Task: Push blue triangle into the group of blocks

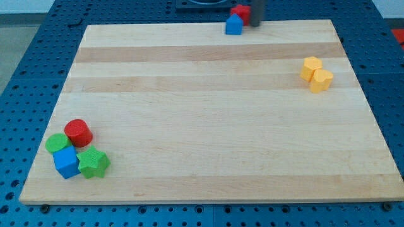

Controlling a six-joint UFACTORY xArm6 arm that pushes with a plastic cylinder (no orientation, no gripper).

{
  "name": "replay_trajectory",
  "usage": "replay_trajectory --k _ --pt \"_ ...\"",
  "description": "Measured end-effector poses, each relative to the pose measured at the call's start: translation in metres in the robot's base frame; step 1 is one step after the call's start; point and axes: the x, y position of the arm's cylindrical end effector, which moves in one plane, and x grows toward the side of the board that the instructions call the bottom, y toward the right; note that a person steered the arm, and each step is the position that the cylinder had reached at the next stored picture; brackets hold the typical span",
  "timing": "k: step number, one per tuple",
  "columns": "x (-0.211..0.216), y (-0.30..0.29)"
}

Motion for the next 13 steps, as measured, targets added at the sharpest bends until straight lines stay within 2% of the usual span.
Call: replay_trajectory --k 1,2,3,4,5,6,7,8,9,10,11,12,13 --pt "0.053 -0.111" --pt "0.087 -0.16" --pt "0.091 -0.154" --pt "0.084 -0.107" --pt "0.048 -0.073" --pt "0.005 -0.104" --pt "0.013 -0.198" --pt "0.061 -0.237" --pt "0.101 -0.222" --pt "0.097 -0.231" --pt "0.071 -0.255" --pt "0.049 -0.248" --pt "0.039 -0.199"
